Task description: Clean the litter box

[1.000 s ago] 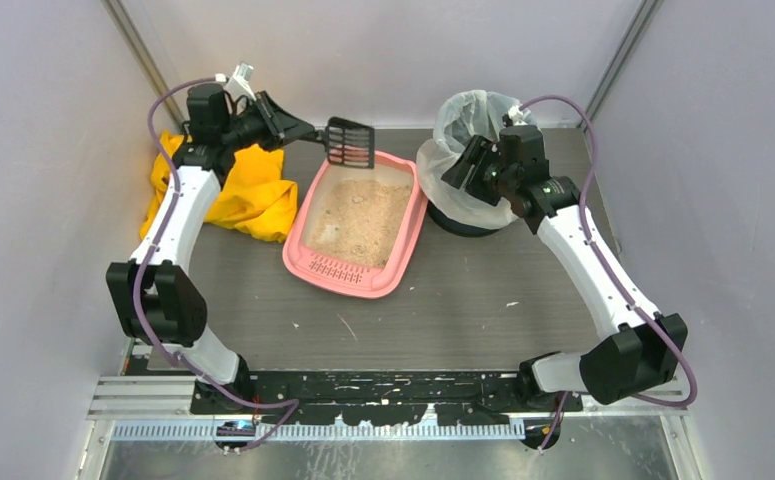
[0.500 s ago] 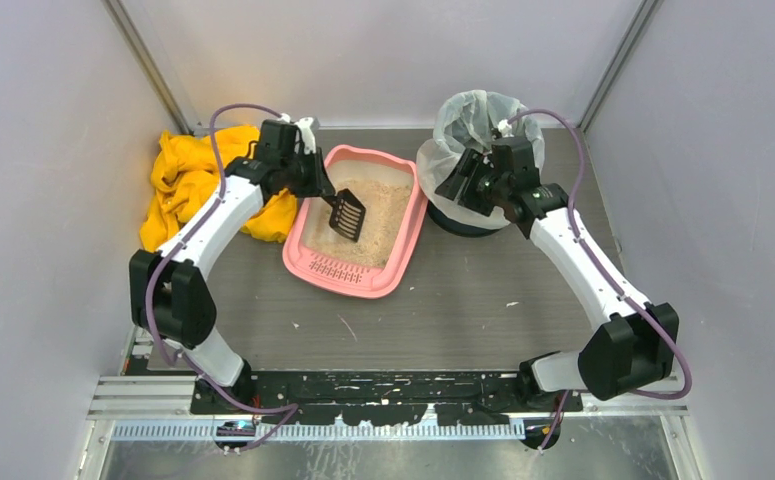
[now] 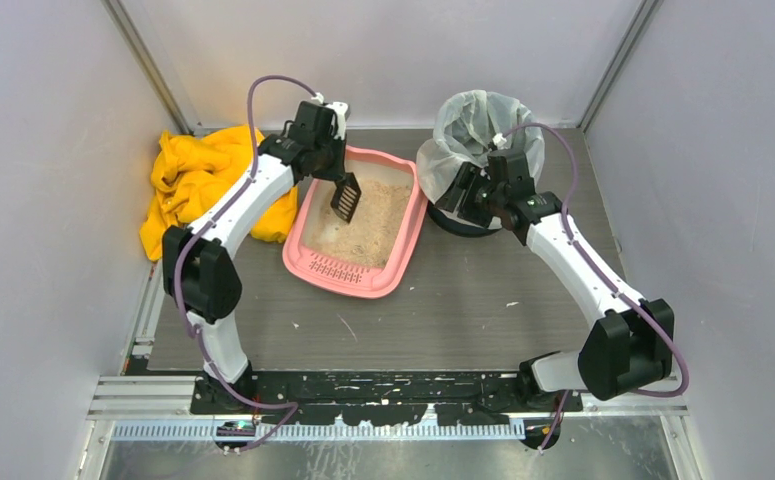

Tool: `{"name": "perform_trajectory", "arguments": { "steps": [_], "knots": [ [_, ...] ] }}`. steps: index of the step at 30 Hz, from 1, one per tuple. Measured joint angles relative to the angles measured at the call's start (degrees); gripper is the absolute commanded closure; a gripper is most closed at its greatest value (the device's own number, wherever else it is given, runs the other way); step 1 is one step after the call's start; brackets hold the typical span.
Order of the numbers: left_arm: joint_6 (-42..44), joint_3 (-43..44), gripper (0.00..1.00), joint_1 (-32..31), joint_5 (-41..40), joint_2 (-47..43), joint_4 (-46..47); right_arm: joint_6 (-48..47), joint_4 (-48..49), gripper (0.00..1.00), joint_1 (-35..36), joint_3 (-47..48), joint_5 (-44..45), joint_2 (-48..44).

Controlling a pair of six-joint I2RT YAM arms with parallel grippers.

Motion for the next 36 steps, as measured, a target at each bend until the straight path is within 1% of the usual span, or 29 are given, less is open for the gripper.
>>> {"name": "perform_trajectory", "arguments": {
  "steps": [5, 11, 17, 21, 26, 31, 36],
  "knots": [
    [1.2, 5.4, 1.0, 0.2, -2.6, 3.4, -0.6, -0.4, -0.2, 0.36, 0.0, -1.4, 0.0, 0.0],
    [4.0, 10.4, 1.0, 0.2, -3.5, 6.3, -1.0, -0.6, -0.3, 0.36, 0.0, -2.5, 0.0, -0.5],
    [7.0, 11.1, 1.0, -0.2, -4.7, 9.0, -2.1, -1.3, -0.7, 0.37, -0.1, -3.3, 0.1, -1.5],
    [7.8, 11.3, 1.0, -0.5, -4.5, 9.3, -2.1, -1.6, -0.7, 0.36, -0.4, -3.4, 0.2, -1.5],
    [7.1, 11.8, 1.0, -0.4, -1.4, 9.6, -2.5, -1.7, -0.6, 0.37, -0.4, -3.4, 0.2, -1.5],
    [5.8, 18.5, 1.0, -0.2, 5.1, 14.2, -6.9, -2.4, -1.0, 0.37, -0.5, -3.4, 1.4, -1.5],
    [6.0, 26.0, 1.0, 0.0, 8.5, 19.0, -11.9, -3.8, -2.3, 0.37, -1.1, -3.4, 3.0, -1.5]
  ]
}}
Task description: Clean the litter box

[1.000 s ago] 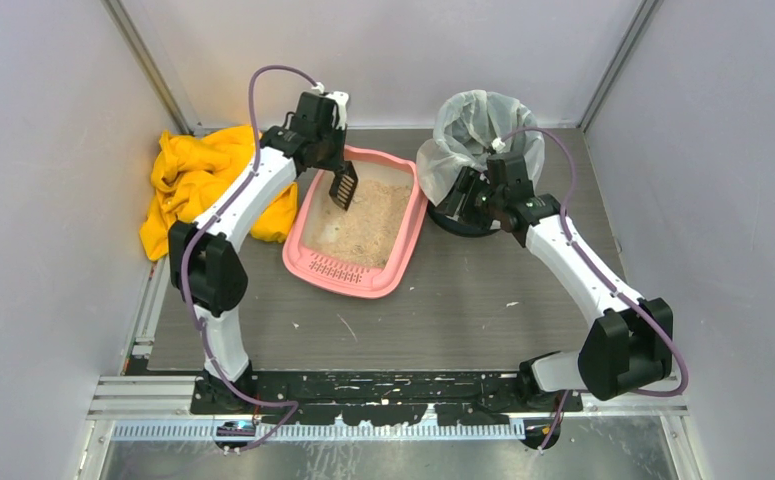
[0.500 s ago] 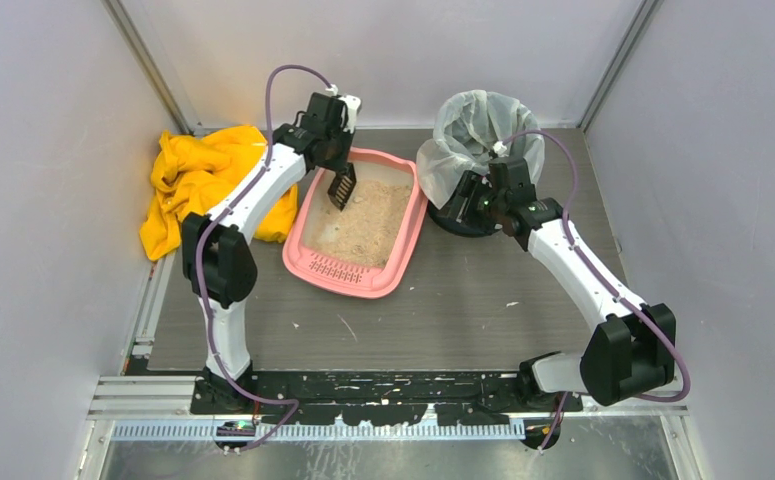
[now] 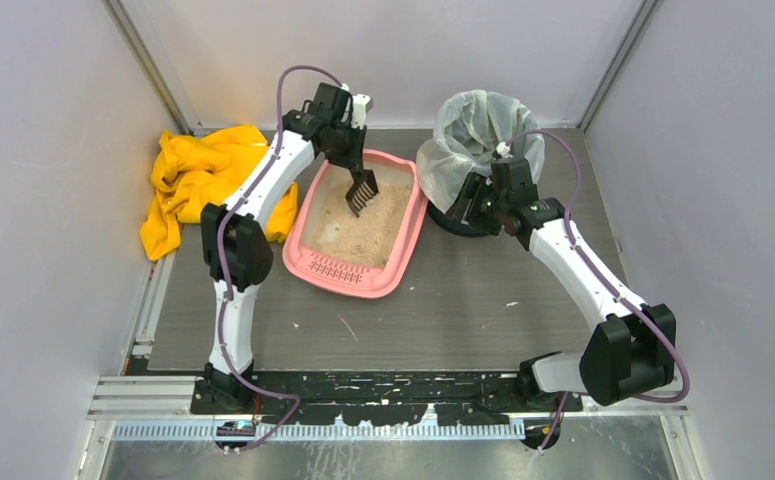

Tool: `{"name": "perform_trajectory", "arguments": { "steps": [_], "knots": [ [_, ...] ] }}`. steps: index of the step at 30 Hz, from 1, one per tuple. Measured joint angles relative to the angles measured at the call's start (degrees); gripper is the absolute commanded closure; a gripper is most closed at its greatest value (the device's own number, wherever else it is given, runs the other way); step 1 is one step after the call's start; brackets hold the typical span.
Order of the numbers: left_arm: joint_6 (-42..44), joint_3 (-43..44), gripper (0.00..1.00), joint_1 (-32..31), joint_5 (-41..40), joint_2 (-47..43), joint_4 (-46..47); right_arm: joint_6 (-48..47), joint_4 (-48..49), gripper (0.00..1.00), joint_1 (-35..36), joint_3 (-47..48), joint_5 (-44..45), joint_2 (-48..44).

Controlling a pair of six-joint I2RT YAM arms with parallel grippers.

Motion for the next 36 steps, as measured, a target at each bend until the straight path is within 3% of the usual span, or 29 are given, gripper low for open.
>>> {"name": "perform_trajectory", "arguments": {
  "steps": [21, 36],
  "knots": [
    [-7.7, -5.2, 1.0, 7.4, 24.3, 2.6, -0.4, 0.7, 0.2, 0.37, -0.2, -0.8, 0.7, -0.7],
    [-11.9, -6.5, 1.0, 10.6, 30.1, 3.4, 1.6, 0.4, 2.1, 0.38, -0.2, 0.0, 1.1, 1.5]
  ]
}}
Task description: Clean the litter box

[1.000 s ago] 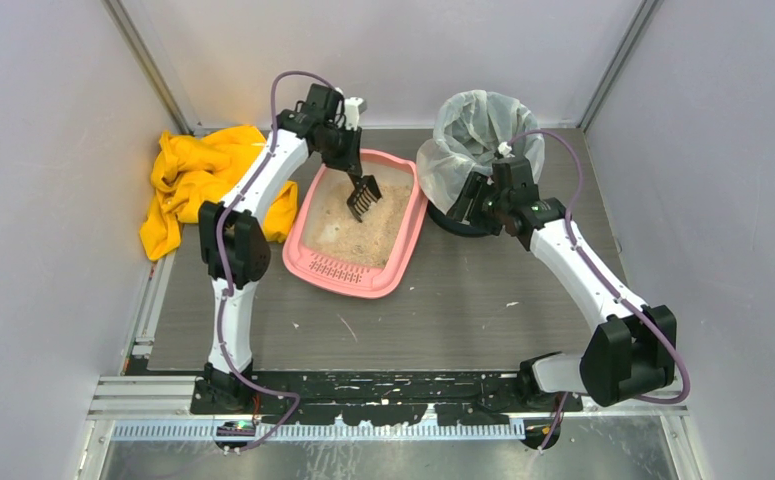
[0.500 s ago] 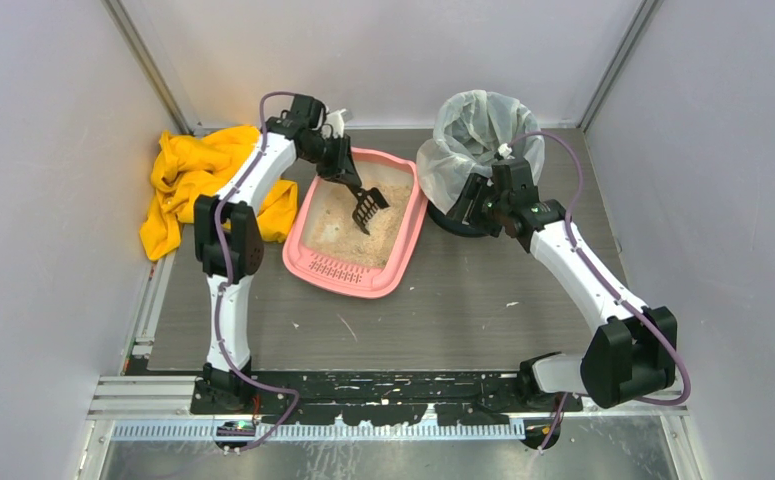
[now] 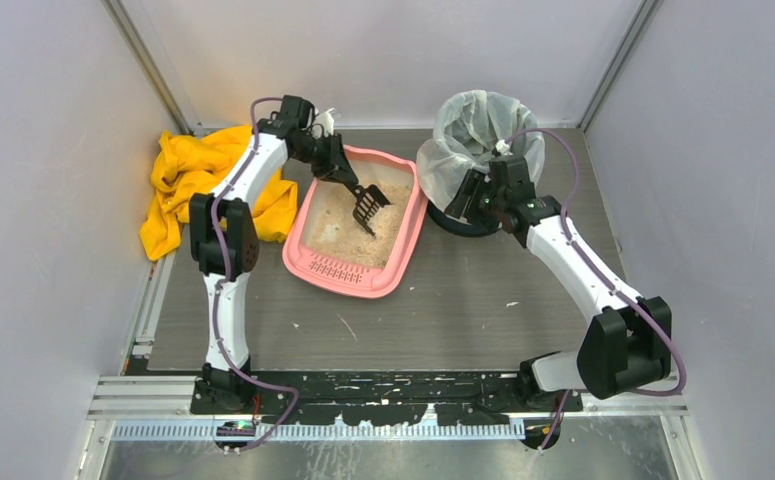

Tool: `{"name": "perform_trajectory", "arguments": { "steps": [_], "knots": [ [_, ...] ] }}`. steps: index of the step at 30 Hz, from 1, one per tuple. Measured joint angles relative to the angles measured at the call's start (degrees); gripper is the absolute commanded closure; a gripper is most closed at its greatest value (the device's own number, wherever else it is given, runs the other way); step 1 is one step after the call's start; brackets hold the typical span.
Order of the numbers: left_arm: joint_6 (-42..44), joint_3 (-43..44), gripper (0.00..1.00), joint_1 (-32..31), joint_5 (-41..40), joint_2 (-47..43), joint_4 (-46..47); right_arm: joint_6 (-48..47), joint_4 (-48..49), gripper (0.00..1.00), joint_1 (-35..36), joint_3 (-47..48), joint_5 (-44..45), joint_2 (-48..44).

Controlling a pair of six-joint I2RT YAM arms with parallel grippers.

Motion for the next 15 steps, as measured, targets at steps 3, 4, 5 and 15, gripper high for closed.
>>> {"name": "perform_trajectory", "arguments": {
  "steps": [3, 4, 5, 15],
  "knots": [
    [-2.3, -1.2, 1.0, 1.4, 2.9, 0.0, 1.8, -0.1, 0.4, 0.38, 0.0, 0.3, 0.0, 0.6],
    [-3.0, -1.6, 1.0, 1.7, 3.5, 0.0, 2.2, -0.2, 0.6, 0.38, 0.0, 0.3, 0.0, 0.8],
    [-3.4, -1.9, 1.0, 2.1, 4.1, 0.0, 2.5, -0.2, 0.8, 0.38, 0.0, 0.4, 0.0, 1.0],
    [-4.9, -2.5, 1.0, 4.7, 8.0, 0.0, 3.6, -0.2, 1.8, 0.39, 0.0, 1.0, 0.0, 2.3]
  ]
}}
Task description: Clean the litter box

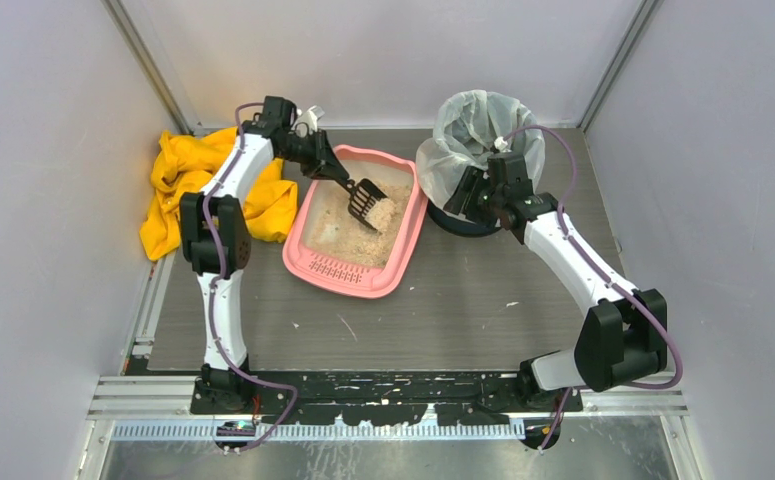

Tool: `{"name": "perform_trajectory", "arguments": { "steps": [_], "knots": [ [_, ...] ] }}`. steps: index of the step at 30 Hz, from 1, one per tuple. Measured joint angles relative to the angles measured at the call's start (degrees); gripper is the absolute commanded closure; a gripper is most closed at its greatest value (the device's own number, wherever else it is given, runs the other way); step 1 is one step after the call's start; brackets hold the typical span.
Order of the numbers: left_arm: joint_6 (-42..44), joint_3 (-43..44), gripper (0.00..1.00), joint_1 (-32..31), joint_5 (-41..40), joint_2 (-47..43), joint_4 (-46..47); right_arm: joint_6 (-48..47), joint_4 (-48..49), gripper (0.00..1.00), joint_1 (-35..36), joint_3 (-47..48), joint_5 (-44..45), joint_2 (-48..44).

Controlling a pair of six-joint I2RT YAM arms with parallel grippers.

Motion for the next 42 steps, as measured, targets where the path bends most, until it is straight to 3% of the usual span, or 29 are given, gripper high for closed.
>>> {"name": "perform_trajectory", "arguments": {
  "steps": [7, 14, 23, 31, 42],
  "knots": [
    [0.4, -0.8, 1.0, 2.0, 2.3, -0.7, 0.4, 0.0, 0.6, 0.39, 0.0, 0.1, 0.3, 0.4],
    [-2.6, -9.1, 1.0, 2.9, 4.1, -7.2, 4.7, -1.2, -0.7, 0.39, 0.0, 2.1, 1.5, 2.4],
    [-3.9, -9.9, 1.0, 4.5, 5.0, -12.3, 6.8, -1.2, -1.8, 0.39, 0.0, 2.9, 1.6, 2.8],
    [-0.7, -10.0, 1.0, 4.7, -3.3, -13.2, 6.3, -1.0, -1.8, 0.39, 0.0, 2.9, 1.6, 2.8],
    [0.3, -10.5, 1.0, -0.9, -11.2, -7.9, 11.4, -1.0, -2.5, 0.4, 0.0, 3.3, 1.6, 2.9]
  ]
}}
